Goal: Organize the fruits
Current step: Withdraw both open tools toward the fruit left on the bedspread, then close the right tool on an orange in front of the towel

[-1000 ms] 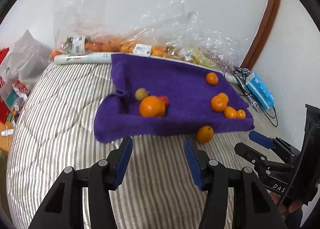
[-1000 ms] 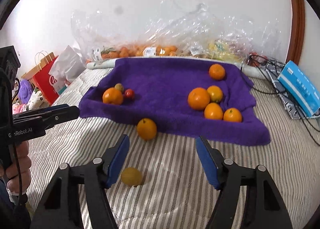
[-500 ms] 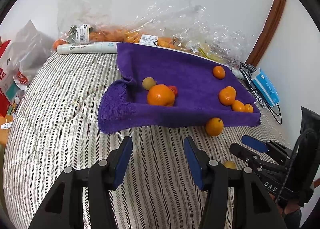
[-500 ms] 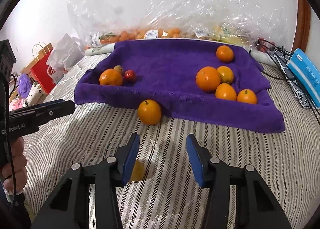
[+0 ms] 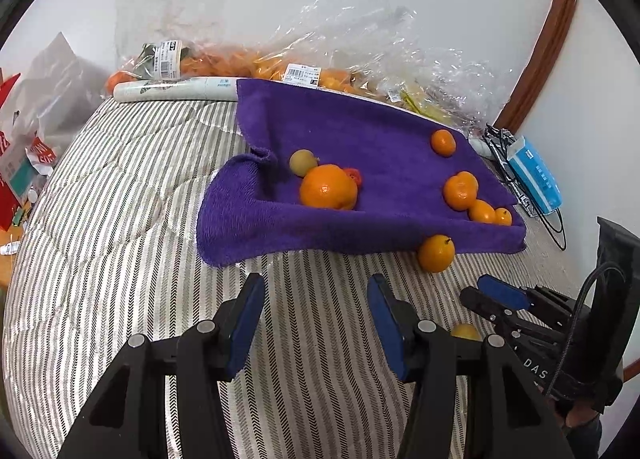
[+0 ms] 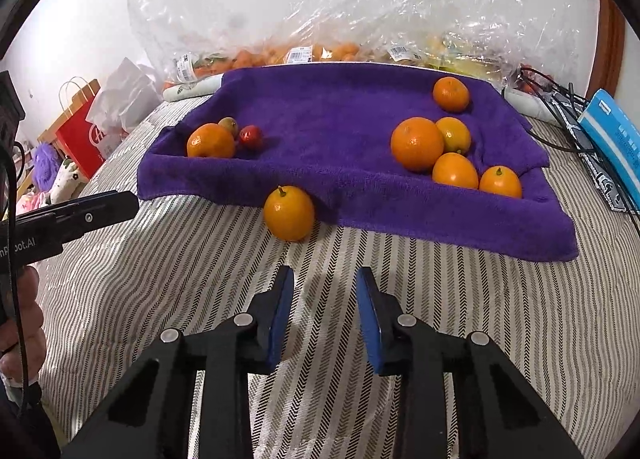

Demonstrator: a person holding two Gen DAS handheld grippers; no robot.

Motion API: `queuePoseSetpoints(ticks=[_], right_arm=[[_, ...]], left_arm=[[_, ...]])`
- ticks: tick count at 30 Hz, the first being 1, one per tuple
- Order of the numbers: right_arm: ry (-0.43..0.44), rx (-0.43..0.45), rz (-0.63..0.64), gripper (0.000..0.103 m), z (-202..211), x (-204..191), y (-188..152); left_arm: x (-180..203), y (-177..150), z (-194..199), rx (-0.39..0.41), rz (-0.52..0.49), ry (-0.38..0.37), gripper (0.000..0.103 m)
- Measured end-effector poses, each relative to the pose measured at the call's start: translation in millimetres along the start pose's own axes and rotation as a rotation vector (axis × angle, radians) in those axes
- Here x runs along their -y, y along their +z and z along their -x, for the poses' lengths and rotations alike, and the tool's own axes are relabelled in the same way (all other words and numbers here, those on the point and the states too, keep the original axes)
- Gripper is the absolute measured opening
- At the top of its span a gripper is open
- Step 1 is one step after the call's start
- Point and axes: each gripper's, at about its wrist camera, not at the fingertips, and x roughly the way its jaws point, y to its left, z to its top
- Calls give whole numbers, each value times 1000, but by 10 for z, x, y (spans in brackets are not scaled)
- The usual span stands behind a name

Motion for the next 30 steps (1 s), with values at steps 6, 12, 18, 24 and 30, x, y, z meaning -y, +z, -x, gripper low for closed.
queuePoseSetpoints(ticks=[6,12,18,24,30], right_arm=[[16,17,-10,32,66,46,34],[17,18,-4,34,60,56,42],[51,25,0,35,-10,-20,135],[54,19,14,46,-179,-142,286],[50,10,25,32,-313,-187,346]], left_arm=[[-44,5,-39,-6,11,1,51],[-61,4,-47,-4,17,-16,51],[-95,2,-61,-7,19,-6,51],[-194,-5,-53,-9,32,10,51],[-283,-33,-57,-12,47,5,51]])
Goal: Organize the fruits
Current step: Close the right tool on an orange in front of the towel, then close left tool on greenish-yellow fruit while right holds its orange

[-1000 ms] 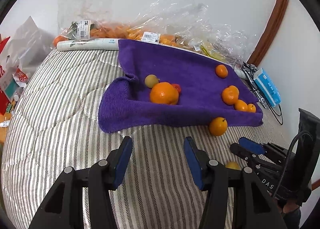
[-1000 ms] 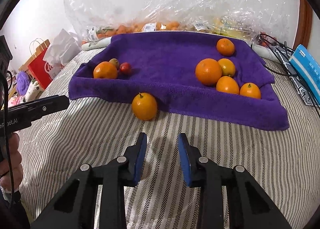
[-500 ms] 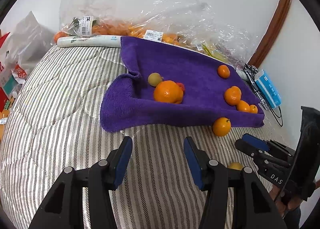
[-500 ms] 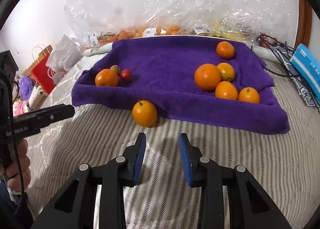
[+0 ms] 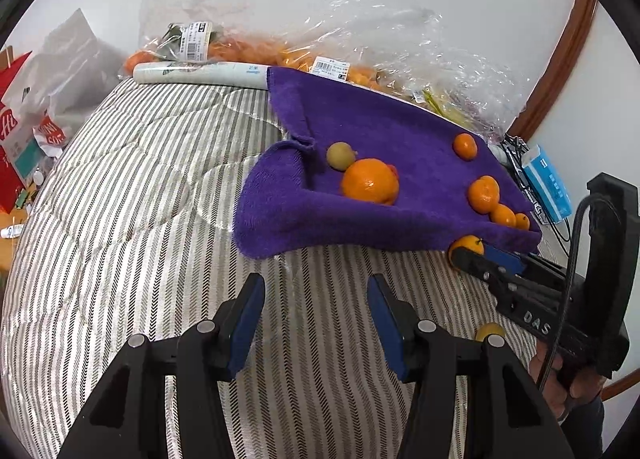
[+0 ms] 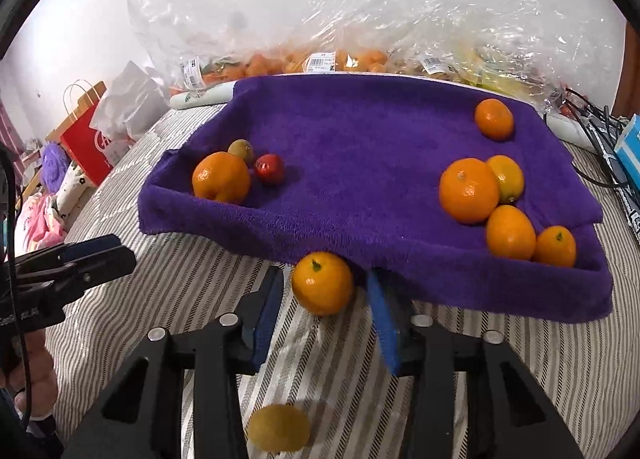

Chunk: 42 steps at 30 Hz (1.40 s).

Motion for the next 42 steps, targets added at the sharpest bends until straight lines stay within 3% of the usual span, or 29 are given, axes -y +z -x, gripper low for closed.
queuePoseSetpoints(ticks=[12,26,42], right_arm=[[7,33,5,32,263,-2,-92],[-90,112,-80,32,864,537,-230],[-107,118,-105,32,919,748,-332]], left_arm=[[123,-61,36,-3,-27,-34,51],[656,-147,-66,-50,-107,-152,51],[902,-165,27,-56,-138,-227,53]])
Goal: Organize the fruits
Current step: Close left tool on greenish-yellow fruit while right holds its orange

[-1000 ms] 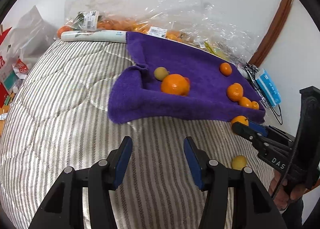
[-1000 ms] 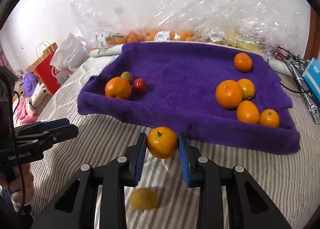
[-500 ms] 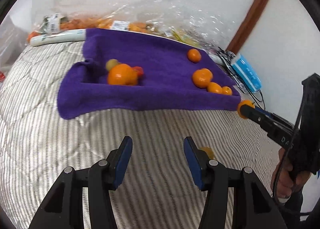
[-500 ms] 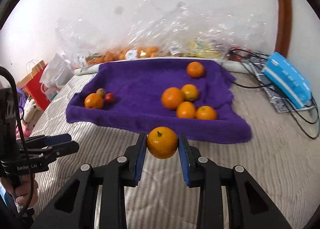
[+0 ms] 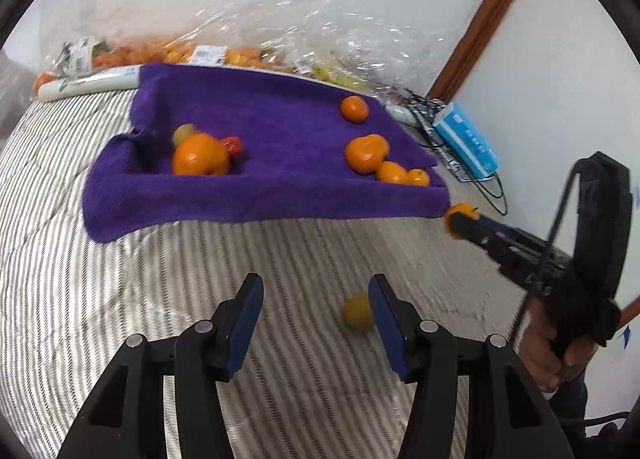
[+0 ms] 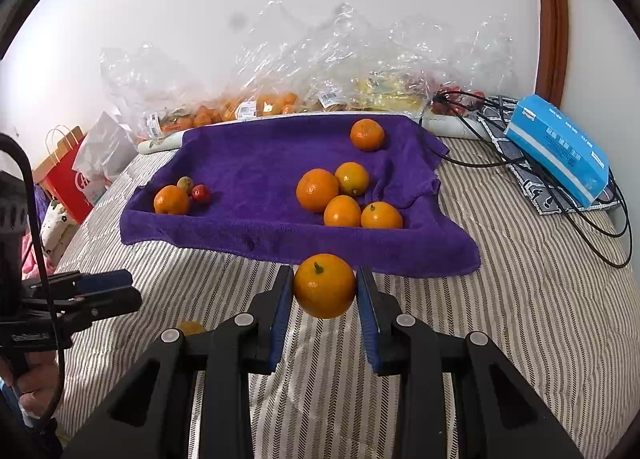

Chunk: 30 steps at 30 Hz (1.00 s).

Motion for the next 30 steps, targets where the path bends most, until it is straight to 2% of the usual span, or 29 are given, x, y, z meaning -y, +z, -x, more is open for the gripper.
queuePoseSetpoints(ticks=[15,18,20,30], right_arm=[[-24,-4,-52,32,17,246,-57],[-27,-2,-58,32,14,261,-48],[-31,-3,-59,32,15,256,-50],[-17,12,-49,32,39,263,-102]], left_arm=[[225,-90,-301,-47,-82,44,51],[217,-132,-317,-36,-87,44,36],[212,-151,-289,-28,-96,36,34],[328,-167,-376,-68,-117,9,38]])
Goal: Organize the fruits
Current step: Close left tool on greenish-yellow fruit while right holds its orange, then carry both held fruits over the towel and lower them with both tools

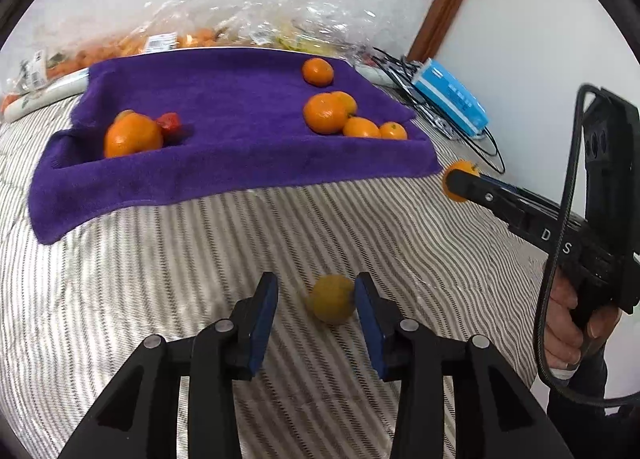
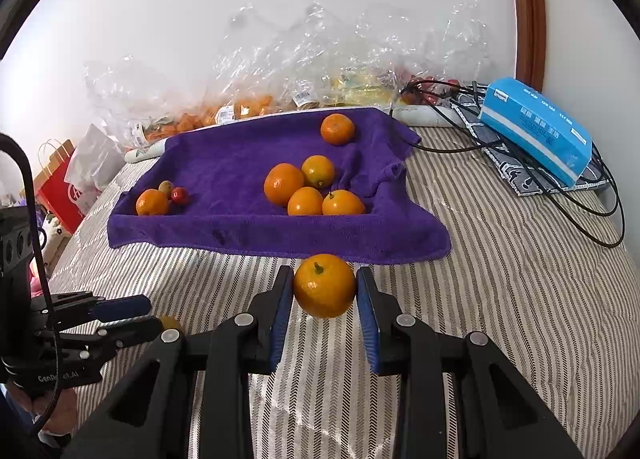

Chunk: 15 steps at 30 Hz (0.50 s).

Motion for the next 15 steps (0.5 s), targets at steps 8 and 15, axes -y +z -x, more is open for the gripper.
queuePoseSetpoints(ticks=[8,15], right_arm=[[6,-12,-12,32,-10,98,-66],[7,-16,-32,32,-29,167,-77]], left_arm=[[221,-31,-176,-36,-45,34,37],[257,-37,-203,-14,-66,31,12]])
